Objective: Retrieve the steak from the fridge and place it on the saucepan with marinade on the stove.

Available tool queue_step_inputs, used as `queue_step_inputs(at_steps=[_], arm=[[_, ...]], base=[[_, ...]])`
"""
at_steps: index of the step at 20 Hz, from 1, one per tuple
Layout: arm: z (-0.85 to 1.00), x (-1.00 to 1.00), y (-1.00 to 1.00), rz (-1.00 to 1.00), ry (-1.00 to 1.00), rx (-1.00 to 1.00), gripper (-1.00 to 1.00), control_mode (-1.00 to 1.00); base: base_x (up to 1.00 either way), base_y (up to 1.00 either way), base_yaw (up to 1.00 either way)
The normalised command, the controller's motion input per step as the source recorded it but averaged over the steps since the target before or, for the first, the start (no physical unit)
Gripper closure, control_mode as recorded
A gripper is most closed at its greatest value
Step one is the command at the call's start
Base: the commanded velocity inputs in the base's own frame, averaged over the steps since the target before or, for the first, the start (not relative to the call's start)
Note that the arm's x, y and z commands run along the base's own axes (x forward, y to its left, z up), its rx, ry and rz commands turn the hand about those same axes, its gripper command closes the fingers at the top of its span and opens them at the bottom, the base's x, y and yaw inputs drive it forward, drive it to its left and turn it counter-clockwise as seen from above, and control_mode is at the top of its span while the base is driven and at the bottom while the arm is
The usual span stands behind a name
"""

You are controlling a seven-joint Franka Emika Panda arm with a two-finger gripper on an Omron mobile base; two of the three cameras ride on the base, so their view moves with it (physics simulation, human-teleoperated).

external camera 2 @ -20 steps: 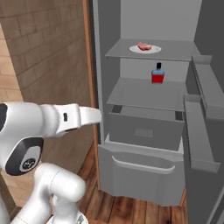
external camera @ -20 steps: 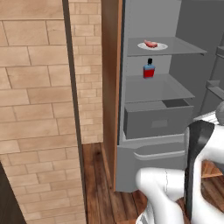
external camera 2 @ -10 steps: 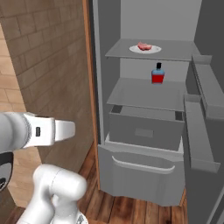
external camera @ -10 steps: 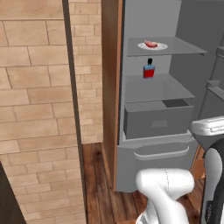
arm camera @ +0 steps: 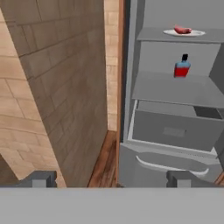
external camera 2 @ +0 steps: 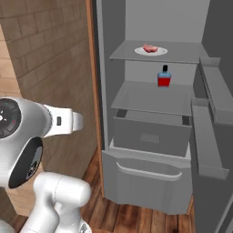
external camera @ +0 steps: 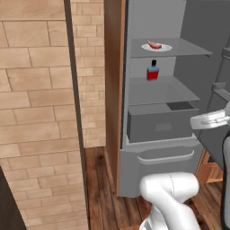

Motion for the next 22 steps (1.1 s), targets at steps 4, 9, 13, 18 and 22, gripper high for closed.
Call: queue_step_inputs(at_steps=[4, 9, 13, 18, 22], arm=[[0.0, 0.72, 0.12, 0.04, 0.12, 0.0, -1.0, -1.0], [0.0, 0.1, 0.0, 0.02, 0.0, 0.0, -1.0, 1.0], [0.0, 0.0, 0.0, 0.0, 0.0, 0.0, -1.0, 1.0], [0.0, 0.0, 0.0, 0.0, 0.0, 0.0, -1.0, 1.0], [0.0, 0.0, 0.0, 0.0, 0.0, 0.0, -1.0, 1.0]], base=[[0.0, 0.0, 0.0], [0.0, 0.0, 0.0], [0.0, -0.11, 0.0], [0.0, -0.22, 0.0], [-0.01, -0.42, 0.0]])
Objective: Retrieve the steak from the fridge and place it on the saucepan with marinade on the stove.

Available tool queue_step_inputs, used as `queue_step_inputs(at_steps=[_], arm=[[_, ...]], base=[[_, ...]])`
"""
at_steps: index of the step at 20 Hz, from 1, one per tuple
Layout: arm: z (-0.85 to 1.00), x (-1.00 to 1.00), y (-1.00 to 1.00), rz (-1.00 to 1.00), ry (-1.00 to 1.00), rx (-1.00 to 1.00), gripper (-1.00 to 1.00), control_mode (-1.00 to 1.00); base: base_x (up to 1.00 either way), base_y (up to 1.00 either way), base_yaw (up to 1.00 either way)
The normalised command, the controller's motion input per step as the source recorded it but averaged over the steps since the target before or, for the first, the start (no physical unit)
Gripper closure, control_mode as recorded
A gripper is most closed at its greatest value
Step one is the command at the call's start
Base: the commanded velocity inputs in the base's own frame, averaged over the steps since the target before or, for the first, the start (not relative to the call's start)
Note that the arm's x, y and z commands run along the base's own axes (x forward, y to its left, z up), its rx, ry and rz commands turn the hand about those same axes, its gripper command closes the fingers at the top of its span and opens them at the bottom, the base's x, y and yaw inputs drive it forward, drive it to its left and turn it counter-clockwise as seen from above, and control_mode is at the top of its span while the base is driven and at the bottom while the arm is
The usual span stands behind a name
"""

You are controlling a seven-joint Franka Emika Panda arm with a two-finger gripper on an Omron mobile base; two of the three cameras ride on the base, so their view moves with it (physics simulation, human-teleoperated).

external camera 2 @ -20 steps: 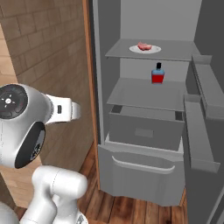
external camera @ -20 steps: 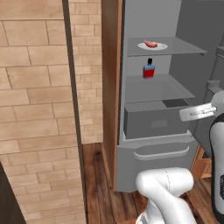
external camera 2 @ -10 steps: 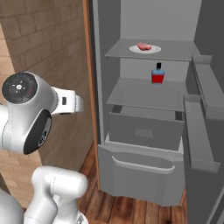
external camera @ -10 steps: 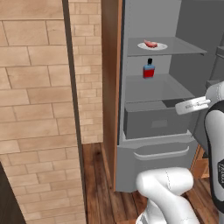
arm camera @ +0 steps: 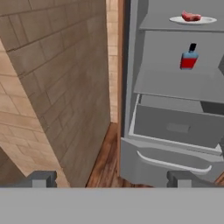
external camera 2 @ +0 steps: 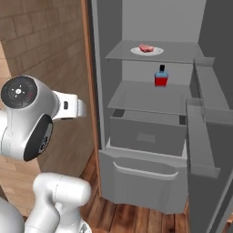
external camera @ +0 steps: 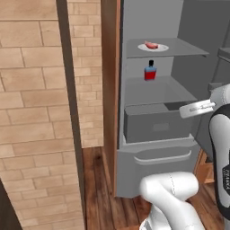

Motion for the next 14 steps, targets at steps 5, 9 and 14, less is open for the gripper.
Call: queue_step_inputs(at_steps=[5, 9, 14], arm=[[0.0, 0.0, 0.0, 0.0, 0.0, 0.0, -1.0, 1.0], [0.0, 0.0, 0.0, 0.0, 0.0, 0.0, -1.0, 1.0], [0.0, 0.0, 0.0, 0.0, 0.0, 0.0, -1.0, 1.0]], base=[[0.0, -0.42, 0.0], [0.0, -0.31, 0.0], [0.0, -0.17, 0.0]])
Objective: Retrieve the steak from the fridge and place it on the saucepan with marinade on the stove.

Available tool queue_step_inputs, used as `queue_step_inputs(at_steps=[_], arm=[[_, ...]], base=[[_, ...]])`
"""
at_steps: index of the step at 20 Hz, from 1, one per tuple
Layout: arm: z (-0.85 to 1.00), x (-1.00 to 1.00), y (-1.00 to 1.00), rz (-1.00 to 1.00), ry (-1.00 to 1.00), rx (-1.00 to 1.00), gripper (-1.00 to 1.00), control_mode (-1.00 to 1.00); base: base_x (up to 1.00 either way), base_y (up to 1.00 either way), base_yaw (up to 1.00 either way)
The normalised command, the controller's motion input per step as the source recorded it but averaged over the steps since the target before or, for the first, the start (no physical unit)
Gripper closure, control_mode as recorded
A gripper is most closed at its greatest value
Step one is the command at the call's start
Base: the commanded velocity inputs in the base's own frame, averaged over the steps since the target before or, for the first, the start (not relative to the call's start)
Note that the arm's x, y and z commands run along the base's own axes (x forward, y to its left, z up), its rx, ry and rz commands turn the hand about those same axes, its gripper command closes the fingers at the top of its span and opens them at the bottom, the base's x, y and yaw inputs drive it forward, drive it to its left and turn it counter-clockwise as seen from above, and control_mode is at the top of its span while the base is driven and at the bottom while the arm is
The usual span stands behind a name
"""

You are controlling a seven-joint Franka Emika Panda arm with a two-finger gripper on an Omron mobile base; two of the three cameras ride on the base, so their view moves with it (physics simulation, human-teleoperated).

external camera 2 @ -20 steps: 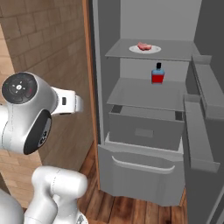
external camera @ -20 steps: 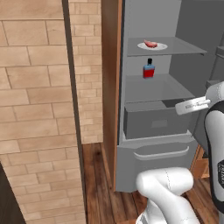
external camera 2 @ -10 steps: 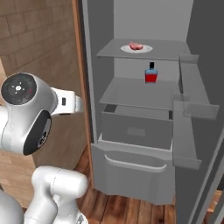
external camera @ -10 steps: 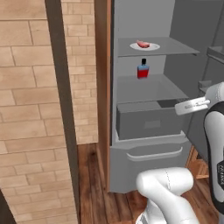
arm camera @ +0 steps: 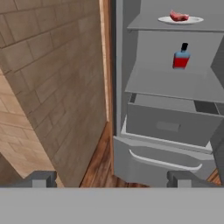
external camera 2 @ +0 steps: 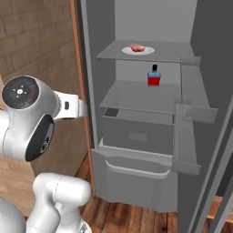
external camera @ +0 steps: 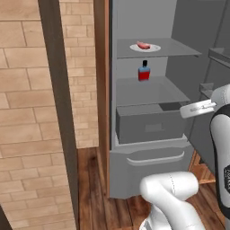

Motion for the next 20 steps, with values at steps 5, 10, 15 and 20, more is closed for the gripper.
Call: queue_step_inputs(at_steps=[5, 10, 15, 20], arm=[[0.0, 0.0, 0.0, 0.0, 0.0, 0.0, -1.0, 1.0], [0.0, 0.0, 0.0, 0.0, 0.0, 0.0, -1.0, 1.0], [0.0, 0.0, 0.0, 0.0, 0.0, 0.0, -1.0, 1.0], [0.0, 0.0, 0.0, 0.0, 0.0, 0.0, -1.0, 1.0]], base=[[0.05, -0.27, 0.0], [0.45, -0.46, 0.0], [0.7, -0.37, 0.0], [0.97, -0.01, 0.0]])
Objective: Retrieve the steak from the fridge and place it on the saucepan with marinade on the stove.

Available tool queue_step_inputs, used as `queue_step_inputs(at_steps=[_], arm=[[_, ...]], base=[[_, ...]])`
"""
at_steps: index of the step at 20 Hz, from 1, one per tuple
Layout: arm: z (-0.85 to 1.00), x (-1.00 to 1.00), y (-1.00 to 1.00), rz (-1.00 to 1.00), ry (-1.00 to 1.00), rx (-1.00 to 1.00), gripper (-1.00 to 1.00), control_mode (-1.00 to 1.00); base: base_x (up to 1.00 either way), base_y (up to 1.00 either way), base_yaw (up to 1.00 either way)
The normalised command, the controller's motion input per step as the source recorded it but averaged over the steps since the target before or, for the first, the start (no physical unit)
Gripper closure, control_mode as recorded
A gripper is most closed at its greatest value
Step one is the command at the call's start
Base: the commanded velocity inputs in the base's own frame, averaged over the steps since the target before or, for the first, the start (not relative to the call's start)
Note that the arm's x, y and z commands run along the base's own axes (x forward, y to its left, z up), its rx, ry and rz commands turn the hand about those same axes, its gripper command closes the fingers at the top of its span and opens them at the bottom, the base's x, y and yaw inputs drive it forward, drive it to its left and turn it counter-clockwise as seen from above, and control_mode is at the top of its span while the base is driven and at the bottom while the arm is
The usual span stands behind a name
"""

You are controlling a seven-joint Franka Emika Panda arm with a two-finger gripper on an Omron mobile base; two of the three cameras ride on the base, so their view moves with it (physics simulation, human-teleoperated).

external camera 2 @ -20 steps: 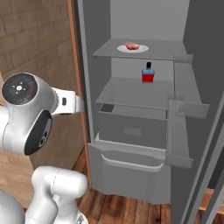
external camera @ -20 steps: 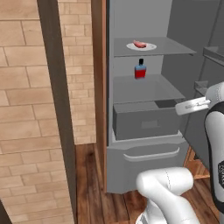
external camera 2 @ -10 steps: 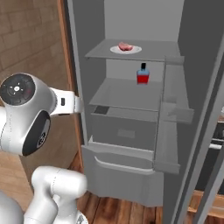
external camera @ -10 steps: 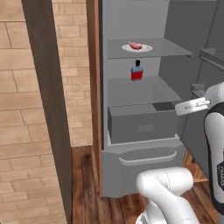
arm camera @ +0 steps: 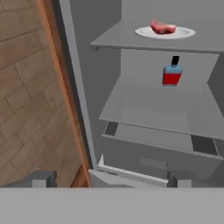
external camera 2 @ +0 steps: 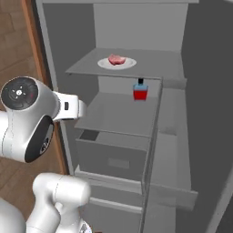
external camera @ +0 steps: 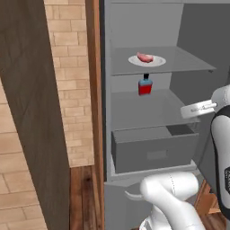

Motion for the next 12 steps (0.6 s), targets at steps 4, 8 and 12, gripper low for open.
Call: queue_step_inputs(at_steps=[4, 8, 12], arm=[[0.0, 0.0, 0.0, 0.0, 0.0, 0.0, -1.0, 1.0], [0.0, 0.0, 0.0, 0.0, 0.0, 0.0, -1.0, 1.0], [0.0, 0.0, 0.0, 0.0, 0.0, 0.0, -1.0, 1.0]], base=[[1.0, 0.08, 0.0], [1.0, 0.0, 0.0], [1.0, 0.0, 0.0]])
